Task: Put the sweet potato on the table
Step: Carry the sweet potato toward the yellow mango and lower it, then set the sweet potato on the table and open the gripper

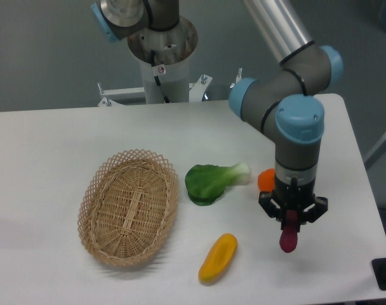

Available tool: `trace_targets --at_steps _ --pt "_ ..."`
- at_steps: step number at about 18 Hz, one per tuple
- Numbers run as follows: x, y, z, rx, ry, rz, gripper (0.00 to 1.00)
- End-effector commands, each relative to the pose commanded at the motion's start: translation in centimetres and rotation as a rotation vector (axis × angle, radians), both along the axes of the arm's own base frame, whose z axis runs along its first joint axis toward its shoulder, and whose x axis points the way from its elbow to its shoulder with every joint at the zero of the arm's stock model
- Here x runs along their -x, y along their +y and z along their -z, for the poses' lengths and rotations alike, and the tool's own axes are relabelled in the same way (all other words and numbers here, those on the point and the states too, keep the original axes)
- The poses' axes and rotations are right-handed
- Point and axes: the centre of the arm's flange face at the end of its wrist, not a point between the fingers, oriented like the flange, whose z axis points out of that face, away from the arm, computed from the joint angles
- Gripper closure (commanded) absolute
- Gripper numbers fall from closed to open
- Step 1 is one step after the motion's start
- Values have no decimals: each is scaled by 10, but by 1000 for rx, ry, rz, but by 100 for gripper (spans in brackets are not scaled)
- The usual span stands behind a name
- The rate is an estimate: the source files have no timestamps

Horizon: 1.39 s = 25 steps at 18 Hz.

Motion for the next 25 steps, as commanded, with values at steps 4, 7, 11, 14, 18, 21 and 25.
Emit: trace_targets --at_steps 4,7,11,14,18,21,25 --pt "-7 5 27 34 12 -39 73" --pt "-9 8 32 40 12 -28 73" --pt "-12 9 45 56 -1 -20 72" --pt "-19 10 59 129 18 2 66" --pt "-23 13 60 152 32 14 66" --pt "-23 14 61 152 32 17 66" --pt "-21 15 57 147 41 21 57"
